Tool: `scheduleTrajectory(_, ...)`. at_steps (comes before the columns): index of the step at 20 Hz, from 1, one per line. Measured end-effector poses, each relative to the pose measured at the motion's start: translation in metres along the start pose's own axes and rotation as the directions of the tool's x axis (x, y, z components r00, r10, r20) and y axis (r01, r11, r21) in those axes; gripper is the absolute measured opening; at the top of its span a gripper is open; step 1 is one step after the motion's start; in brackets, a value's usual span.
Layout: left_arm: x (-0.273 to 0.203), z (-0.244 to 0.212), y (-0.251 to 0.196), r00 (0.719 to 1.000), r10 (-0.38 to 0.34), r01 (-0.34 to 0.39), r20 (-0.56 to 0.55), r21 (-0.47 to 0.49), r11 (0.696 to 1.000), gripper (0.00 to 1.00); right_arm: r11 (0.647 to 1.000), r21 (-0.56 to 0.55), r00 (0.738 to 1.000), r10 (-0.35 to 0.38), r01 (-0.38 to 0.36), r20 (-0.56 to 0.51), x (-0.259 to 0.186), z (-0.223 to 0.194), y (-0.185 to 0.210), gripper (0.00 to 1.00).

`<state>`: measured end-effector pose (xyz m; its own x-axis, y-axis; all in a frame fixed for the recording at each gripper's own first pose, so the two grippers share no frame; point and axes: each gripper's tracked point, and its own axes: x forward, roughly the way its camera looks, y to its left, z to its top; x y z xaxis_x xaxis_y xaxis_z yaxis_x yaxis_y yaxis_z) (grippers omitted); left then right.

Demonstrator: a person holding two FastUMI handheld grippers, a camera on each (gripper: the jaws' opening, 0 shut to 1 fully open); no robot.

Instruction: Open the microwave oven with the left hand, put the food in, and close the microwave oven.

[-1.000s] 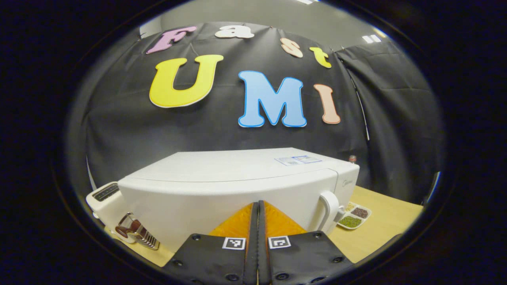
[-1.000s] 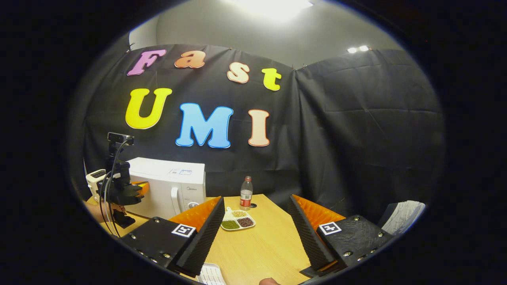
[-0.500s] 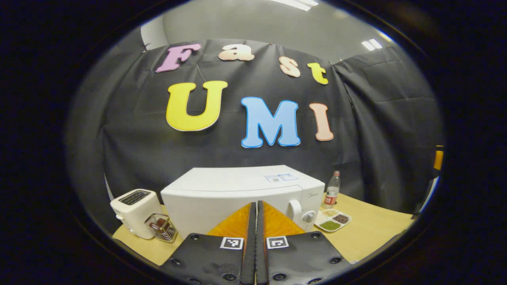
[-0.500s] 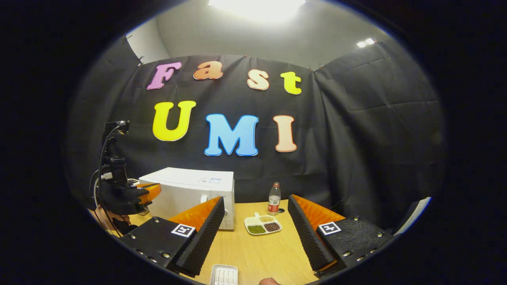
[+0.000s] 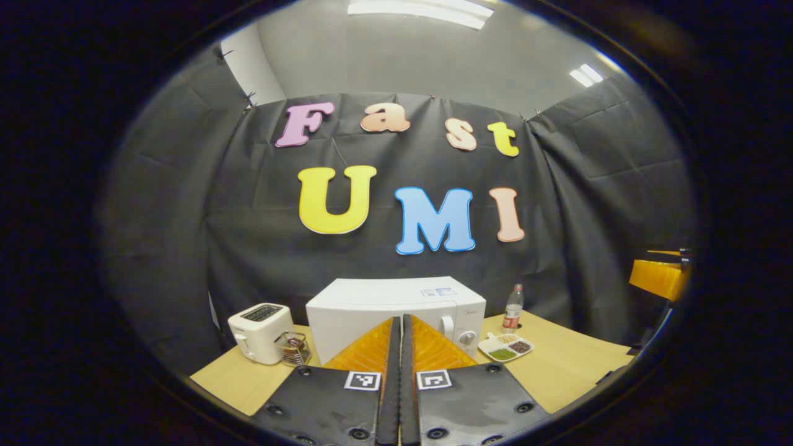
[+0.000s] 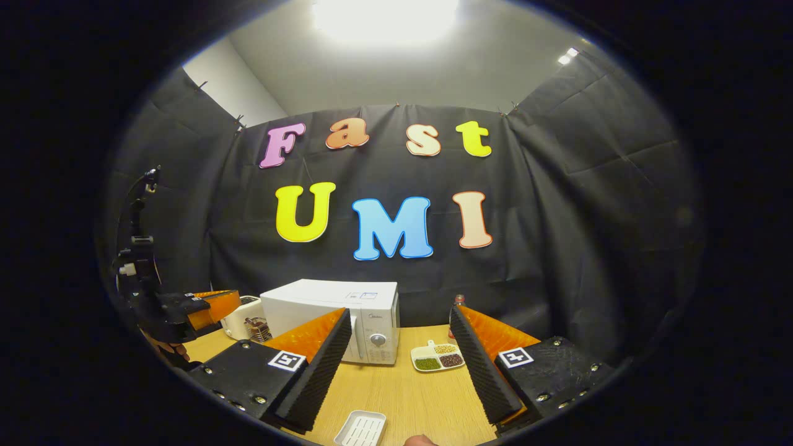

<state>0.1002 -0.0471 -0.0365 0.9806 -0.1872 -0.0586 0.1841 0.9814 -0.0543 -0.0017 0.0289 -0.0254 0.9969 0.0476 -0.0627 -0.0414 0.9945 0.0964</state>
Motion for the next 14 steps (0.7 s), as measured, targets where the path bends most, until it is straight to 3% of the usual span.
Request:
scheduleTrajectory(4, -0.046, 0.014, -0.003, 1.000, 0.030, -0.030, 0.008, 0.013, 0.999, 0.07, 0.999, -0.016, 0.999, 0.038, -0.038, 0.010, -0.018, 0.005, 0.000, 0.97)
scheduleTrajectory(12, -0.109, 0.021, 0.012, 0.999, 0.051, -0.051, 0.000, 0.030, 0.998, 0.07, 0.999, 0.019, 0.999, 0.037, -0.038, 0.015, -0.035, 0.008, 0.023, 0.97)
scheduleTrajectory(13, -0.114, 0.025, 0.014, 0.999, 0.047, -0.047, 0.011, 0.027, 0.999, 0.11, 0.999, 0.011, 0.999, 0.037, -0.037, 0.020, -0.036, 0.009, 0.027, 0.97)
scheduleTrajectory(14, -0.117, 0.030, 0.018, 0.999, 0.048, -0.049, 0.017, 0.024, 0.999, 0.22, 0.999, 0.005, 0.999, 0.036, -0.036, 0.018, -0.038, 0.008, 0.031, 0.97)
